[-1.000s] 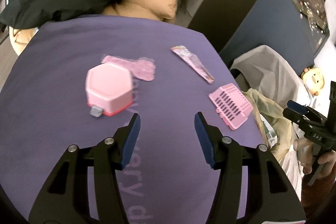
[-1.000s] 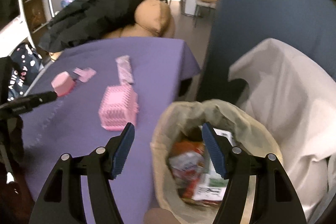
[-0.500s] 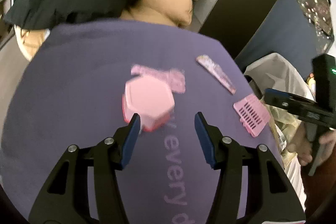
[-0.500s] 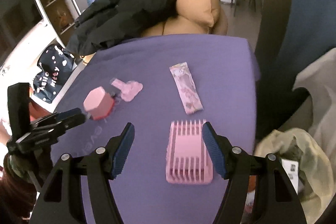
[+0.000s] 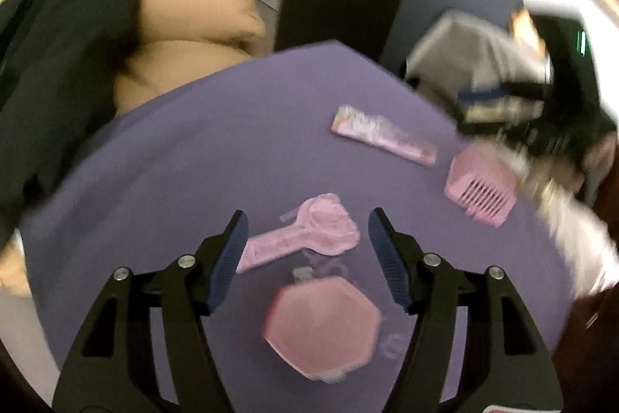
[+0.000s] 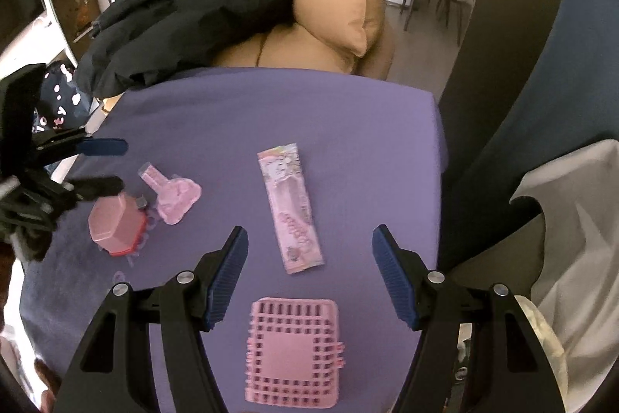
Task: Collect trash
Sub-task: 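Grasp the pink wrapper with the right tool while the left tool grasps the pink plastic piece, then carry the pink plastic piece to the trash bag with the left tool while the right carries the wrapper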
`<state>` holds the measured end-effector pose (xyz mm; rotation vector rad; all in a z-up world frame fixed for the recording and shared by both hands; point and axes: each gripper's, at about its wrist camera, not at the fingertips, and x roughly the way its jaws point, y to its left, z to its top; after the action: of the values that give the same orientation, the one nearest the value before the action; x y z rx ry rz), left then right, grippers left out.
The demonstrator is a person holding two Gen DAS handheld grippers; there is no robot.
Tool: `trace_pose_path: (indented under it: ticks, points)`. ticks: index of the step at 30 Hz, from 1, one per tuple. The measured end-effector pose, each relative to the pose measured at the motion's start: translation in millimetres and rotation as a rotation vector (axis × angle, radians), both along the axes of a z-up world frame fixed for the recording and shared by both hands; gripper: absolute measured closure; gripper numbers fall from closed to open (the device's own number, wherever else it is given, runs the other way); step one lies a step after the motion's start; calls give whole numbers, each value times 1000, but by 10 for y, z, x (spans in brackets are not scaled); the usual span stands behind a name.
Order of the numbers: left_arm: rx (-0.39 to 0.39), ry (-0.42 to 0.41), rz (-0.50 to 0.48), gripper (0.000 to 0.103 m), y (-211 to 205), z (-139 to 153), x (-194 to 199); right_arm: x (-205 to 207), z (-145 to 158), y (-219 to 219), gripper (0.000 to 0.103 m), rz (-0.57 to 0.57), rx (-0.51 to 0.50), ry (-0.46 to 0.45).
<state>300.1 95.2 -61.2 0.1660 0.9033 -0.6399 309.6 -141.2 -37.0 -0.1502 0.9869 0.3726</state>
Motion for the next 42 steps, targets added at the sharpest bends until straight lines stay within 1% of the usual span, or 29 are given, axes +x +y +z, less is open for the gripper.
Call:
trace_pose_path:
  ticks: [4,7,9,10,11,15,16,17,19,22,24,26,27,28,29,31,33,35,36,37,39,40,42]
  points:
    - [142,37,-128,42,-311,-177,153,75,1,-99,40,-13,15,13]
    - [197,66,-183,42,-431,-282,179,71,-19,-96,40,14,36,27]
    - [226,82,-182,50,-487,-345,189,70,-37,-33,40,41,19,26]
    - [223,88,-174,53,-491,-367,192,72,-44,6,41,50,8,24]
    - [205,91,-156,59,-475,-373,202,78,-56,67,41,68,-11,20]
    - [146,103,-75,60,-378,-383,243,127,-118,262,48,112,-55,29]
    - [136,100,-60,60,-345,-382,230,148,-140,297,48,117,-61,37]
    - [128,96,-37,60,-312,-384,227,190,-171,342,48,117,-71,47]
    - [116,85,10,60,-247,-373,220,261,-212,371,52,105,-77,63]
    - [110,33,141,60,-113,-307,201,391,-268,433,53,93,-69,97]
    - [107,9,221,60,-28,-249,180,466,-311,499,54,79,-95,106]
    - [106,-17,279,60,41,-192,145,512,-356,559,54,78,-113,119]
    - [115,-32,307,60,64,-169,110,537,-394,595,56,74,-128,132]
    - [119,-41,321,60,79,-156,86,558,-431,620,62,65,-144,144]
    - [116,-52,335,60,97,-133,43,571,-455,630,65,63,-148,154]
    - [107,-63,349,60,126,-101,-34,573,-497,637,75,67,-128,176]
    - [109,-77,357,60,142,-87,-85,536,-501,628,82,82,-92,178]
    - [97,-76,365,60,188,-63,-142,446,-457,623,85,101,-71,160]
    - [85,-71,370,60,211,-56,-156,391,-416,619,89,102,-66,146]
    - [78,-69,372,60,206,-57,-120,347,-376,608,89,103,-57,133]
    - [53,-88,383,60,199,-24,-186,207,-236,567,90,97,-15,99]
    - [30,-107,387,60,201,25,-244,124,-151,533,91,94,11,84]
    - [-15,-127,395,60,192,104,-348,-18,-8,487,91,94,46,51]
